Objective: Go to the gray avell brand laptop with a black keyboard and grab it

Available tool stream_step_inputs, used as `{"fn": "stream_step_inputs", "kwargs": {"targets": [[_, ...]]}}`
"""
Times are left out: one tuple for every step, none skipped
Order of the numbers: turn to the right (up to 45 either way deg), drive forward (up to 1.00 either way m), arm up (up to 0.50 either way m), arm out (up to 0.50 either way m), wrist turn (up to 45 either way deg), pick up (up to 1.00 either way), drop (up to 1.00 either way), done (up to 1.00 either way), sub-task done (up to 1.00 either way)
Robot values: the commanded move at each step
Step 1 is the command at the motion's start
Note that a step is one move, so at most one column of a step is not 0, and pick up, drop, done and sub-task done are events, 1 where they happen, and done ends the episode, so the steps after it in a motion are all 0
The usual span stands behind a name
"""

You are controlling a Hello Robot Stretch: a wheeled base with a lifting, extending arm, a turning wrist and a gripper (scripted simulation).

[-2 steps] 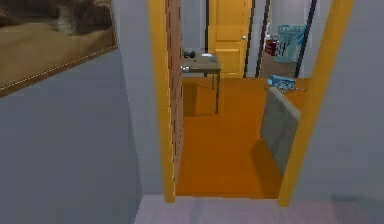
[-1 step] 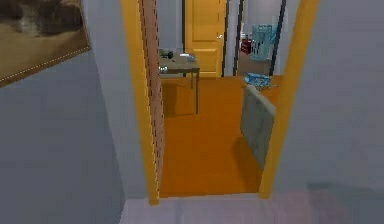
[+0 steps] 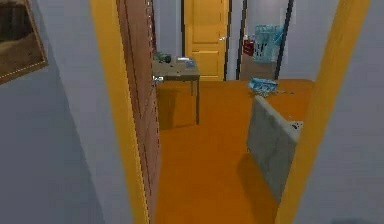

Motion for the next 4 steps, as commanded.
{"fn": "stream_step_inputs", "kwargs": {"targets": [[9.0, 0.0, 0.0, 0.0, 0.0, 0.0, 0.0, 0.0, 0.0], [0.0, 1.0, 0.0, 0.0, 0.0, 0.0, 0.0, 0.0, 0.0], [12.0, 0.0, 0.0, 0.0, 0.0, 0.0, 0.0, 0.0, 0.0], [0.0, 0.25, 0.0, 0.0, 0.0, 0.0, 0.0, 0.0, 0.0]]}}
